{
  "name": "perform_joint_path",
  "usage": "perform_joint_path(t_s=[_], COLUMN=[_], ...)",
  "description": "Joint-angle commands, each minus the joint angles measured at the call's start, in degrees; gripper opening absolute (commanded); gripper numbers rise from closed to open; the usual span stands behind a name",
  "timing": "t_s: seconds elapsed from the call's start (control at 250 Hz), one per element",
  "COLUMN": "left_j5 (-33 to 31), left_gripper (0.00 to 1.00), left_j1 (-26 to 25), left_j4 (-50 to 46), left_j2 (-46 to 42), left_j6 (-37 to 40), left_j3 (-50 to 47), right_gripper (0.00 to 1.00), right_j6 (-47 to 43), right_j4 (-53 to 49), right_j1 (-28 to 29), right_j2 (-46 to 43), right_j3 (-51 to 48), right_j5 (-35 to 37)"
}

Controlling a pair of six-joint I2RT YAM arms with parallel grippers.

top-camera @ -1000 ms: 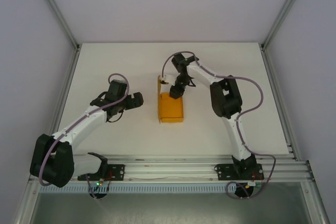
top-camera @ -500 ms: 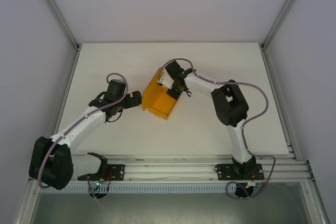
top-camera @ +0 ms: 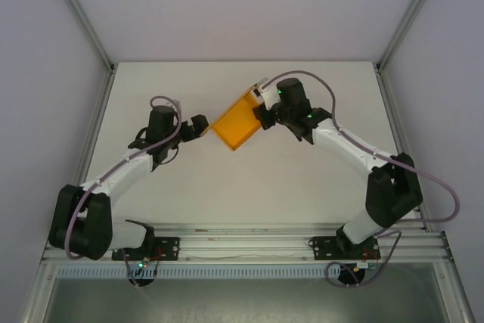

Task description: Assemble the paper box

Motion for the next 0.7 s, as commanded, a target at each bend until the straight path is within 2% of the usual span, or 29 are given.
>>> perform_joint_path(t_s=[0.0, 0.072, 0.132, 0.216, 0.38, 0.452, 0.568, 0.696], left_j5=[18.2, 24.4, 27.3, 25.5, 25.4, 21.2, 8.6, -1.2], left_gripper=[1.00, 1.00, 1.00, 1.00, 1.00, 1.00, 1.00, 1.00], left_j1=[-2.1, -2.8, -3.1, -3.2, -3.2, -3.2, -3.2, -3.1], left_j4=[12.8, 18.4, 18.7, 18.1, 16.7, 11.9, -2.7, -10.3], left_j2=[3.3, 5.4, 6.9, 7.0, 5.4, 5.4, 6.6, 7.2], left_j6=[0.9, 0.6, 1.2, 0.8, 1.7, 1.1, 2.8, 3.9], left_j3=[1.6, 2.1, 3.4, 3.8, 3.3, 4.5, 7.6, 7.1], right_gripper=[0.00, 0.00, 0.00, 0.00, 0.00, 0.00, 0.00, 0.00], right_j6=[7.5, 8.6, 9.6, 8.4, 5.1, 7.2, 14.0, 20.5], right_j4=[9.0, 10.9, 11.4, 9.2, 3.3, 1.3, -0.7, 0.4], right_j1=[2.4, 2.6, 2.5, 2.5, 2.4, 2.4, 2.4, 2.4], right_j2=[-0.5, -1.0, -1.3, -1.2, -0.7, 0.6, 1.4, 0.8], right_j3=[-1.6, -2.6, -2.8, -2.0, -1.1, -1.4, -3.8, -9.1], right_j5=[-11.0, -11.5, -11.2, -6.9, 6.1, 10.3, 16.6, 17.6])
